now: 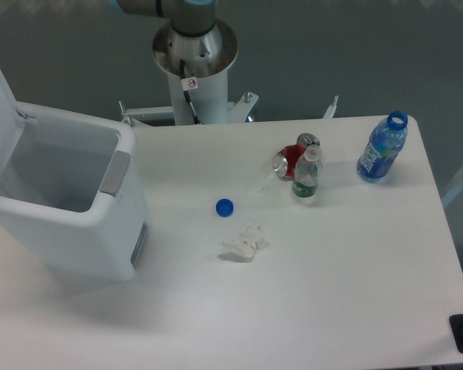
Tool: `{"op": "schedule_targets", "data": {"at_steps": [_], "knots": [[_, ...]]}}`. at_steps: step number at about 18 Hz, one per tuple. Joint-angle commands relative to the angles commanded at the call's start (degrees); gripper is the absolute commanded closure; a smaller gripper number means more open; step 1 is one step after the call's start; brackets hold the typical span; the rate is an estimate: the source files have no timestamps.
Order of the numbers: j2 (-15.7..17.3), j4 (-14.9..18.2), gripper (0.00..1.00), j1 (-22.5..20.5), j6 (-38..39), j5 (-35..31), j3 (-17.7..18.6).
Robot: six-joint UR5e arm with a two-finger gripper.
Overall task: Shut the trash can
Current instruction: 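Move the gripper behind the raised lid of the trash can, then push the raised lid forward and down over the trash can opening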
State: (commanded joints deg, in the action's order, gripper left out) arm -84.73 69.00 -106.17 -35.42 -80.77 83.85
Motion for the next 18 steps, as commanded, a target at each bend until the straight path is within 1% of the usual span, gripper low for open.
{"op": "schedule_targets", "data": {"at_steps": [7,10,15,18], "knots": [[0.8,0.1,1.00,-3.6,1.8,0.1,0.1],[0.6,0.1,1.00,-4.0,2.5,0.0,0.1],[0.7,0.0,1.00,-5.5,2.6,0.2,2.4],[0.5,-0.1,1.00,-6.8,2.8,0.4,2.6]]}}
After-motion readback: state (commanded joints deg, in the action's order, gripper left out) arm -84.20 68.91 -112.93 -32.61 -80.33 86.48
